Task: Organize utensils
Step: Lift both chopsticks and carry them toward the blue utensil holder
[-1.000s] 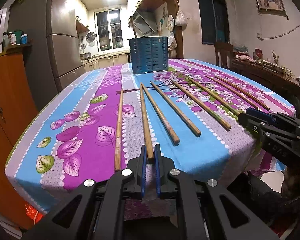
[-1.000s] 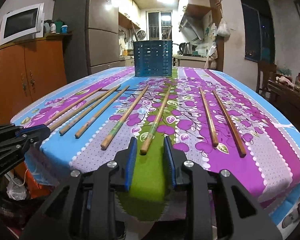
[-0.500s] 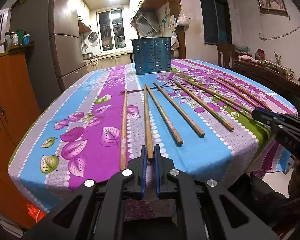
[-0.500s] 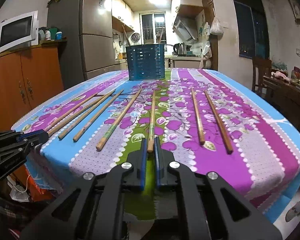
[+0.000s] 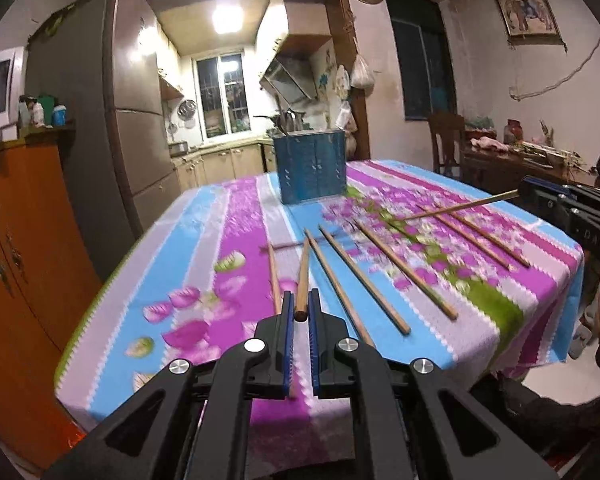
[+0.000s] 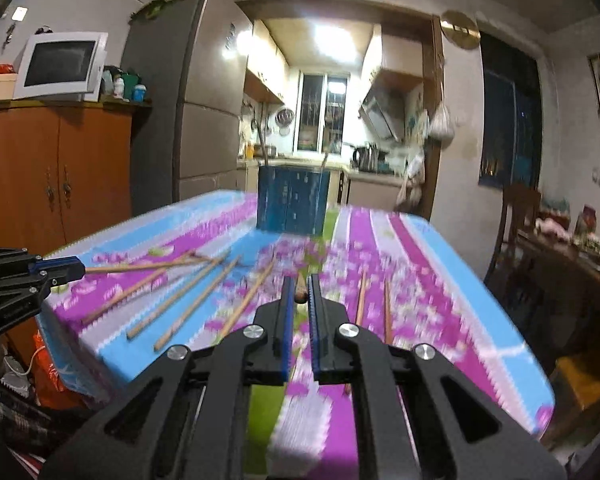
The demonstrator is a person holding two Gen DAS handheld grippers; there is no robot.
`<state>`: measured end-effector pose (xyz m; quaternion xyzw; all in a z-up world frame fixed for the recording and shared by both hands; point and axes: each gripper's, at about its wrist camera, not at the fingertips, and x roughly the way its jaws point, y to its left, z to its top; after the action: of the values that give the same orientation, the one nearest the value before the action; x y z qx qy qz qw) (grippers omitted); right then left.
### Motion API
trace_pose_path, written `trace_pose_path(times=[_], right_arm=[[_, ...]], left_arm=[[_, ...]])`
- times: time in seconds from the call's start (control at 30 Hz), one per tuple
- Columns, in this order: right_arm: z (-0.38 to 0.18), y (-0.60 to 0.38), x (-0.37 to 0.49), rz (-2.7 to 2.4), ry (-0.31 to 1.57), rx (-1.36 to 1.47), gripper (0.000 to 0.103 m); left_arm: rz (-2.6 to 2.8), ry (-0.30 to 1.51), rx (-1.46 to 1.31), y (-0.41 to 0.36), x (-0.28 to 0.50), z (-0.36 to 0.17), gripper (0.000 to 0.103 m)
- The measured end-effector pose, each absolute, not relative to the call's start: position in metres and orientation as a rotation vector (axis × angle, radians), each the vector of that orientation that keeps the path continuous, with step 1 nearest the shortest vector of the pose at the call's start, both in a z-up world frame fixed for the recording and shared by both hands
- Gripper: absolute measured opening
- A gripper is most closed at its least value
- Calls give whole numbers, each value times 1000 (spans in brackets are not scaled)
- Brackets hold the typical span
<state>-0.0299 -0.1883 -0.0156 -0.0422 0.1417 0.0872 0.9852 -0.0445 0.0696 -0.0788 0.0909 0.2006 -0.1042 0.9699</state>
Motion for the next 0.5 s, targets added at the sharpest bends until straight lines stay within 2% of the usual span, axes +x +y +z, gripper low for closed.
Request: trace_pose_path(times=[0.2, 0.5], right_arm=[[13, -197, -17, 182, 244, -101, 5], [56, -204, 7, 252, 254, -110, 5]], left_arm=[[-215, 384, 166, 75, -40, -36, 8], [-268, 457, 115, 90, -17, 24, 8]])
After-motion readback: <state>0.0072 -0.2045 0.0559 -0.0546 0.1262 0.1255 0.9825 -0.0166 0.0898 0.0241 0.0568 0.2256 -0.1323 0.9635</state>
